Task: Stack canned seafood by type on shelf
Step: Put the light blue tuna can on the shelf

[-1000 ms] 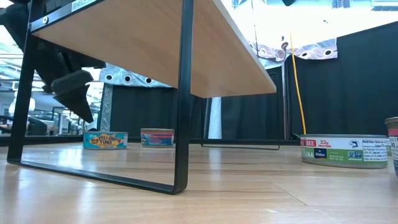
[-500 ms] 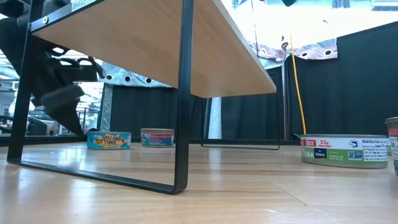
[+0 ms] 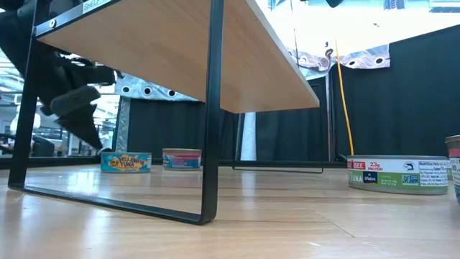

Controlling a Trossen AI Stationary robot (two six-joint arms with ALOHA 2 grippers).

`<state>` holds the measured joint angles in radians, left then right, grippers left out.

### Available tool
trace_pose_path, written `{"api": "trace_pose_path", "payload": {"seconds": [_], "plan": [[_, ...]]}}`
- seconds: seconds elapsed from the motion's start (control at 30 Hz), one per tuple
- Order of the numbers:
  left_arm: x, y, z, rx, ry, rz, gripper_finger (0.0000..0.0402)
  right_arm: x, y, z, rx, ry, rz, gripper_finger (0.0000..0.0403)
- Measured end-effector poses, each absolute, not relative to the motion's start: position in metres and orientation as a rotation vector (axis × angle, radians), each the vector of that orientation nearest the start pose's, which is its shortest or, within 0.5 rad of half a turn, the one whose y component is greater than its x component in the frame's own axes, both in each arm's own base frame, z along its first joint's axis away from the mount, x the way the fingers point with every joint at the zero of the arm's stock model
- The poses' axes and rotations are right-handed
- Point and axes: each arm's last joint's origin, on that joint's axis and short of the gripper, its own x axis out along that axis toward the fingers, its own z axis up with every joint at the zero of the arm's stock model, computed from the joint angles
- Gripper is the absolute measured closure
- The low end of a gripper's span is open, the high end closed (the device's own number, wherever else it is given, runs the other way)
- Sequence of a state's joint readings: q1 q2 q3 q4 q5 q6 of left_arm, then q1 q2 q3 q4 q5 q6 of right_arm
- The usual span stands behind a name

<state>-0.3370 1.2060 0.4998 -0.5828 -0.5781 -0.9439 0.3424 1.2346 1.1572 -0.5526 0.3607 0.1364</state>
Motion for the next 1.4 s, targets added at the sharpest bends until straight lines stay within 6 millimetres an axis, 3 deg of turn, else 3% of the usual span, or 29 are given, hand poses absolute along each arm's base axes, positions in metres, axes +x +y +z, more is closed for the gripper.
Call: {"api": "trace_pose_path", "payload": {"seconds": [0.3, 0.67, 1.4], "plan": [[0.177, -0.039, 0.153, -0.203, 0.895, 0.719, 0.0402, 0.247, 0.077, 0.338, -0.084, 0.588, -0.058, 0.0264], [0.171, -0.033, 0.135, -0.221, 0.895, 0.685, 0.0402, 0.247, 0.077, 0.338, -0.084, 0.588, -0.058, 0.0264], [0.169, -0.044, 0.132, -0.307, 0.906, 0.627, 0.0402, 0.247, 0.077, 0.337, -0.086, 0.593, -0.058, 0.0264]]}}
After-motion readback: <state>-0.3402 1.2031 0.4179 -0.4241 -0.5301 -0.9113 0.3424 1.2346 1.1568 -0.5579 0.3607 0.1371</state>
